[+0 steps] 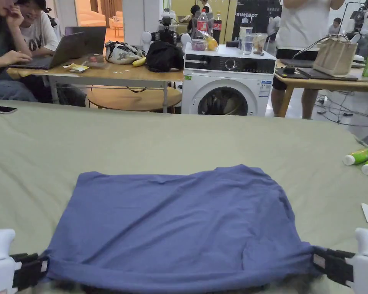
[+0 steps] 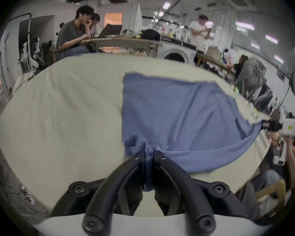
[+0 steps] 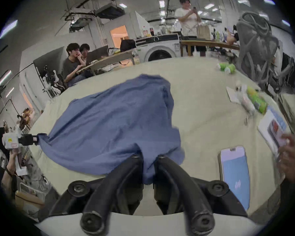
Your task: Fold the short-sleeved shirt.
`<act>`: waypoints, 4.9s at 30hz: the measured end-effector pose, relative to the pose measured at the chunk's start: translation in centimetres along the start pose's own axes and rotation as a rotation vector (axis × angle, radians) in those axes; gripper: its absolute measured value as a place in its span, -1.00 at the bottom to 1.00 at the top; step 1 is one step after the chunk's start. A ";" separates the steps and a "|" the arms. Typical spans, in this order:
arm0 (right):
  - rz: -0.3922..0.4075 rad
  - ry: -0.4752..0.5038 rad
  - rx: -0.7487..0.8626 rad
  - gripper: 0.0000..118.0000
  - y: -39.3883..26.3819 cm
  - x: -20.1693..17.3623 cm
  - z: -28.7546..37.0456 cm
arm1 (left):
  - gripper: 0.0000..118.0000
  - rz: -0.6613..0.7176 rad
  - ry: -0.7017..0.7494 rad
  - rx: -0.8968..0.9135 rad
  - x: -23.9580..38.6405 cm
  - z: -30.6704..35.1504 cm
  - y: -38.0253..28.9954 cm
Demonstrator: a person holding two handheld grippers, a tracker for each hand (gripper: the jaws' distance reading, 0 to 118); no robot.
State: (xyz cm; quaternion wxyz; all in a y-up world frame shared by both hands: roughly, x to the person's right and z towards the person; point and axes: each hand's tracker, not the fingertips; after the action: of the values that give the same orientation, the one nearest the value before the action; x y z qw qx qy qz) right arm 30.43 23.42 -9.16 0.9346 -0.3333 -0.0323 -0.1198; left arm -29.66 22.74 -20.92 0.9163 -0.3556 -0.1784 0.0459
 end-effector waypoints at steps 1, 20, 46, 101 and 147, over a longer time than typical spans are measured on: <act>0.004 -0.003 -0.001 -0.89 1.3 0.0 -1.2 | -0.93 0.013 -0.028 0.022 -0.4 -0.8 1.3; -0.045 -0.121 0.107 0.14 6.4 -2.1 -12.0 | 0.29 0.171 0.038 0.146 -0.8 -10.2 9.6; 0.032 -0.046 0.103 -1.00 4.5 -4.1 -3.4 | -0.30 0.224 -0.023 -0.003 -3.0 -8.5 6.2; 0.037 -0.212 -0.077 0.19 -7.5 -0.9 1.9 | -0.04 0.056 -0.041 -0.010 -3.2 2.2 -5.0; 0.048 -0.017 -0.006 -1.00 -1.1 -2.9 -2.9 | -0.45 -0.003 0.111 -0.274 -2.1 -23.7 13.5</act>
State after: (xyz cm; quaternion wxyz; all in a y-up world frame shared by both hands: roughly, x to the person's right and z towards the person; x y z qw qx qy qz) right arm 27.29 21.35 -11.13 0.9359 -0.3379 -0.0317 -0.0949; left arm -22.49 17.29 -46.74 0.8676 -0.4792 -0.1324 0.0000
